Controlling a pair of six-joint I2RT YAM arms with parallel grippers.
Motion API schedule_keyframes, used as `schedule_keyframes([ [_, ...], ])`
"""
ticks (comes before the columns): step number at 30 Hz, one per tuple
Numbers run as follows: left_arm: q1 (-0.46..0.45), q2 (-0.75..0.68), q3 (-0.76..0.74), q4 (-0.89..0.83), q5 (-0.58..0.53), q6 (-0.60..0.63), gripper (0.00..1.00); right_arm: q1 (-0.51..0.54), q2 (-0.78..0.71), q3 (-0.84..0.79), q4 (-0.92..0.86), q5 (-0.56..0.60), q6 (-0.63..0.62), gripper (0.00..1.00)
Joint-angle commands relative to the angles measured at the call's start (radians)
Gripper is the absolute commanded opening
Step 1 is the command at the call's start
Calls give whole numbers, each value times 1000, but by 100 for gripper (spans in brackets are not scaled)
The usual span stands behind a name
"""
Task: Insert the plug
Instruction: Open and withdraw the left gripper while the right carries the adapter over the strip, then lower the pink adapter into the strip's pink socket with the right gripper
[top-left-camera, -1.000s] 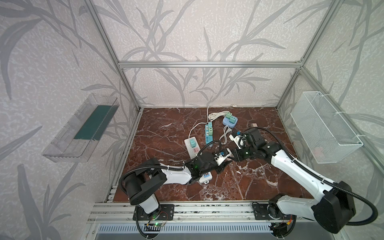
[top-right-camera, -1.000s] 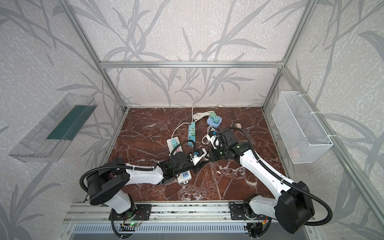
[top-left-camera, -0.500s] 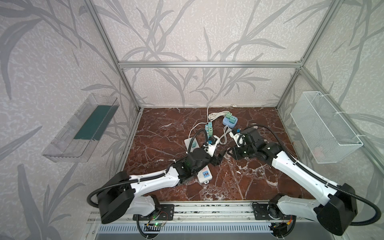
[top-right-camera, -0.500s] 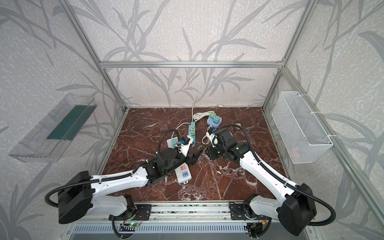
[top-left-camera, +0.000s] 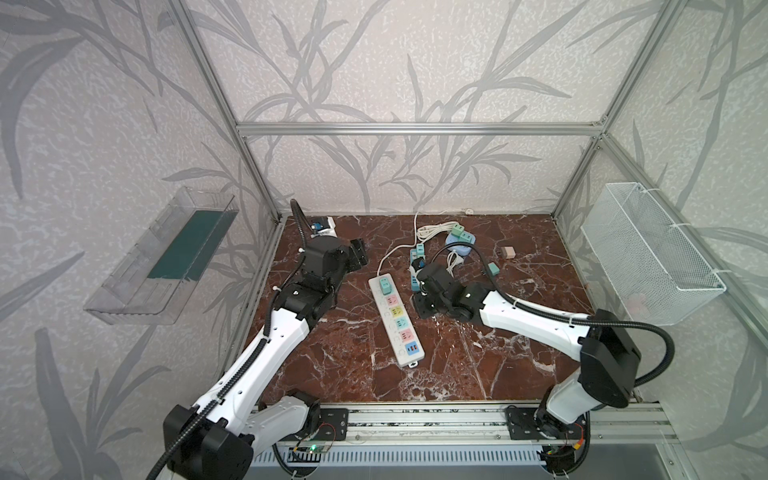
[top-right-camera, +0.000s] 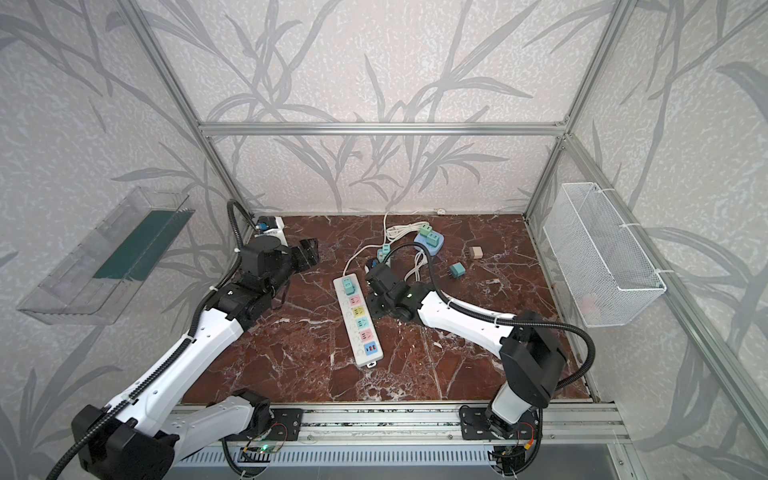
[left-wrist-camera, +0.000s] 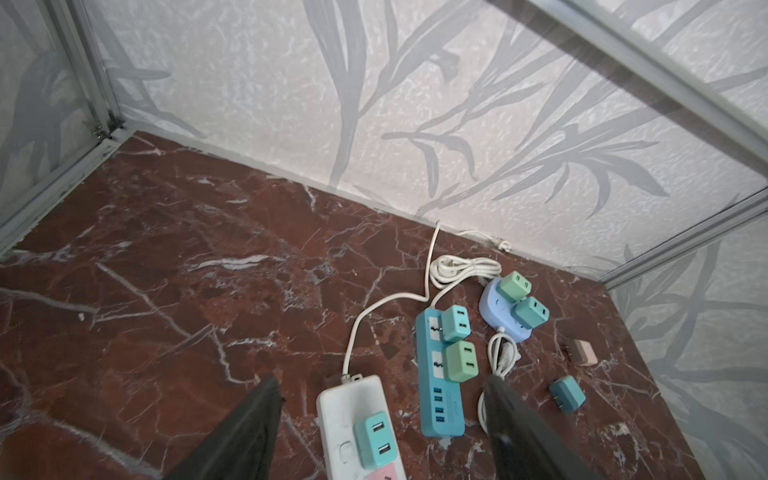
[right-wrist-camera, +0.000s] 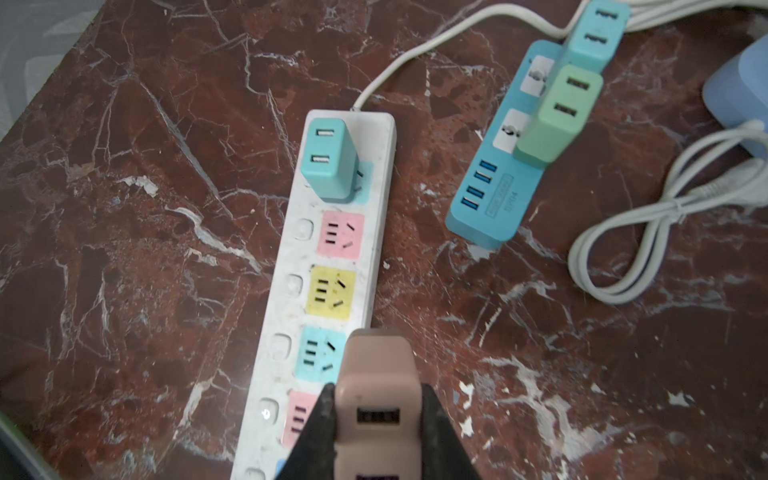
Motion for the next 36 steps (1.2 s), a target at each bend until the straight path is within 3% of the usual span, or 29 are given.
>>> schedule_keyframes([
  [1,43,-10,-13,-58,61,-1,78,15,78,73,54,96,41,5],
  [5,108,-47,-116,14,108,-121,78,26,176,150,43,134,63,3],
  [23,112,-69,-148,55,180,-177,74,68,345,343,-27,138,108,2],
  [36,137,-91,-166,85,221,-229,74,69,388,427,-112,119,105,1],
])
